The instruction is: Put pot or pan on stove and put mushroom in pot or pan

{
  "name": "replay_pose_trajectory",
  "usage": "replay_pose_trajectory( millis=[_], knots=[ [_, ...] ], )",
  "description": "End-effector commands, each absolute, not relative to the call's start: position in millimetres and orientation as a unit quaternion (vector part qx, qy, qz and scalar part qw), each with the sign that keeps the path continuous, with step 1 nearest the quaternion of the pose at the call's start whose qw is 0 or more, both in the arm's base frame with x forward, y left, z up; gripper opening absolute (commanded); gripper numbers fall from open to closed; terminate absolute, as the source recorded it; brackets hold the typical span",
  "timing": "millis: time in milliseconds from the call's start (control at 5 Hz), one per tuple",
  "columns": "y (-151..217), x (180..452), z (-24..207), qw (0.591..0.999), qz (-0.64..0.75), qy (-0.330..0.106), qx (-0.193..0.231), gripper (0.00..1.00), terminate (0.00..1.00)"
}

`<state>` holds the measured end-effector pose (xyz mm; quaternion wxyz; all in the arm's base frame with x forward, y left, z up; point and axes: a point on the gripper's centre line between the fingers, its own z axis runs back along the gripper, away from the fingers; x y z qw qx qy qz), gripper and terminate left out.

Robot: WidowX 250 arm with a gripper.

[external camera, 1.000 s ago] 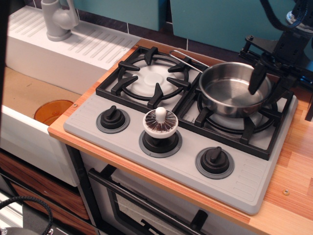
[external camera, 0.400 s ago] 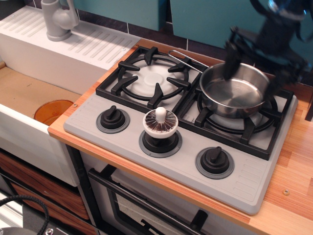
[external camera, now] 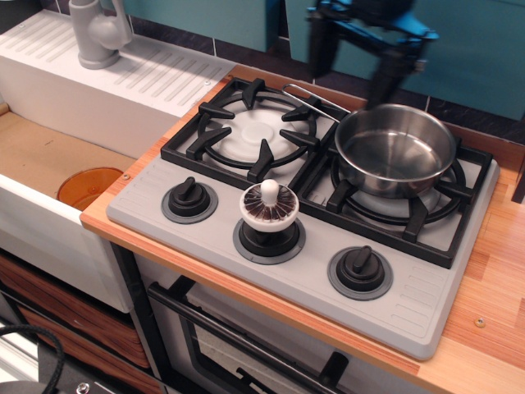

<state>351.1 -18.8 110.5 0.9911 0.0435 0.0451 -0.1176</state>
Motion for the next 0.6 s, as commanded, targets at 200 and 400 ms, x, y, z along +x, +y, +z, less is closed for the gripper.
replay_pose_trajectory(
  millis=[200, 400],
  knots=[
    [17.9, 318.9, 150.7, 0.991, -0.104, 0.009, 0.078, 1.0, 0.0],
    [13.5, 295.4, 146.6, 0.992, -0.079, 0.004, 0.095, 1.0, 0.0]
  ],
)
